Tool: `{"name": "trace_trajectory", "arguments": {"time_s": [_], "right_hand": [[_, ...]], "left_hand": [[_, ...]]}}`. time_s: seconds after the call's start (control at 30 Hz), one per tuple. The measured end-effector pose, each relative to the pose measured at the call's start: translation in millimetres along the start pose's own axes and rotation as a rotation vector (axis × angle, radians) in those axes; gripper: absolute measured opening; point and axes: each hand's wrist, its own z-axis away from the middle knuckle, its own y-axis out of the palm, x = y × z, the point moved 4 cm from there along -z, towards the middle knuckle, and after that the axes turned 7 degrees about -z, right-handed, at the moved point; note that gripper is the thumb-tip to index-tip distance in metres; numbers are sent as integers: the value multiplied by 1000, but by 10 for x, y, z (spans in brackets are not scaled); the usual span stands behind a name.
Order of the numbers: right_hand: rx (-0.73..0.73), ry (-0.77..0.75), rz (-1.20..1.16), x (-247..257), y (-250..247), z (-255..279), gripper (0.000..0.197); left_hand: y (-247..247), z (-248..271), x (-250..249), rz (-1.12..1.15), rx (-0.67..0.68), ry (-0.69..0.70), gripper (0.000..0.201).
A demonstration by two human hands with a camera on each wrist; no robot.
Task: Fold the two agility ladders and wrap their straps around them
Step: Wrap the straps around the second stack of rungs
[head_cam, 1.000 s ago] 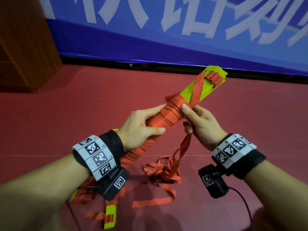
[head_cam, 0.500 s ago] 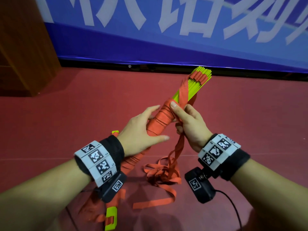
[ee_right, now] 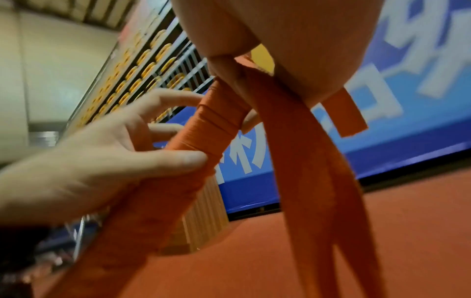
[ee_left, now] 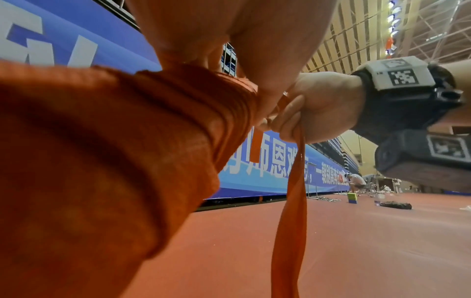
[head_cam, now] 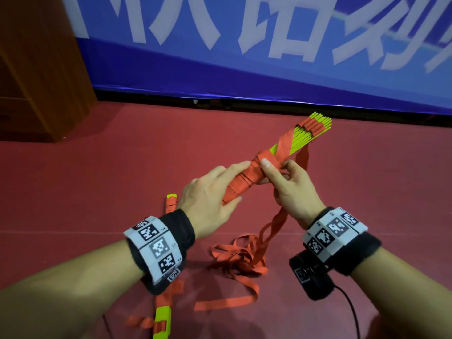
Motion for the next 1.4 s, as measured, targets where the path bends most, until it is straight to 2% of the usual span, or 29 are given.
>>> {"name": "trace_trajectory", "arguments": {"time_s": [0.2,0.37,0.57,0.7,0.83,0.97,1.03,1.2,1.3,1.33,1.4], "right_hand": [[65,5,29,10,-27,18,52],[89,-43,34,50,-27,23,32],[109,-97,44,54,-37,2,49],[104,-120,56,48,-41,-17,44],[66,-125,50,42,-27,-16,35],[73,-68,56,8,-10,-42,49],[95,-50,28,-13,3,-46,52],[95,-12,-71,0,5,-63,37],[37,-22,-114,37,39,-72,50],[16,-18,-135,46,51,-65,54],[-15,-12,-131,35,60,-61,50]], "left_hand": [[-56,-24,77,148,7,-49,69],[-76,-25,117,302,17,-120,68],[-122,-54,162,459,35,-127,64],[-134,-60,177,576,37,-153,62],[-85,-60,177,746,97,-178,61],[-64,-57,166,855,155,-182,59],[-42,-51,168,866,188,-177,58],[-47,-64,168,852,209,-145,55],[-74,-89,141,863,192,-154,53],[-76,-97,134,831,181,-158,52],[-87,-107,147,630,128,-134,57]]}}
